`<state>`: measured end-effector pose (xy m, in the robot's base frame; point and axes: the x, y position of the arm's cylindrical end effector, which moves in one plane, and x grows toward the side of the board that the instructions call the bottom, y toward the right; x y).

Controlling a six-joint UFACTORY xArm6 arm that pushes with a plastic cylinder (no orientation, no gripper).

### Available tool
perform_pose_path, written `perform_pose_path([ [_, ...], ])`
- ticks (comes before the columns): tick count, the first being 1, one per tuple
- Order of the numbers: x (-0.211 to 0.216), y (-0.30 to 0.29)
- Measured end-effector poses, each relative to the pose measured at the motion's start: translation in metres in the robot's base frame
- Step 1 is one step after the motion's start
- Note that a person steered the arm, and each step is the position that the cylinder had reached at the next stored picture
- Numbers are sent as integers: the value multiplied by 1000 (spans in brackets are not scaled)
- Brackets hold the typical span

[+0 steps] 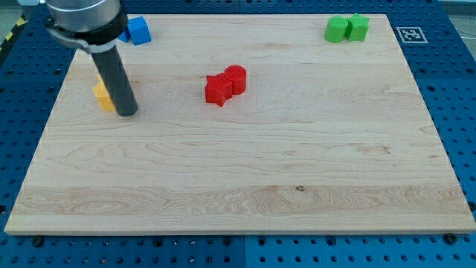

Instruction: Keep your hand at the top left corner

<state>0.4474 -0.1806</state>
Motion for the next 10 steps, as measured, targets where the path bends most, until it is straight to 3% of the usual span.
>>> perform_pose_path([
  [1, 31, -33],
  [3, -23, -124],
  [4, -55, -124],
  [6, -65, -125],
  [10, -207, -108],
])
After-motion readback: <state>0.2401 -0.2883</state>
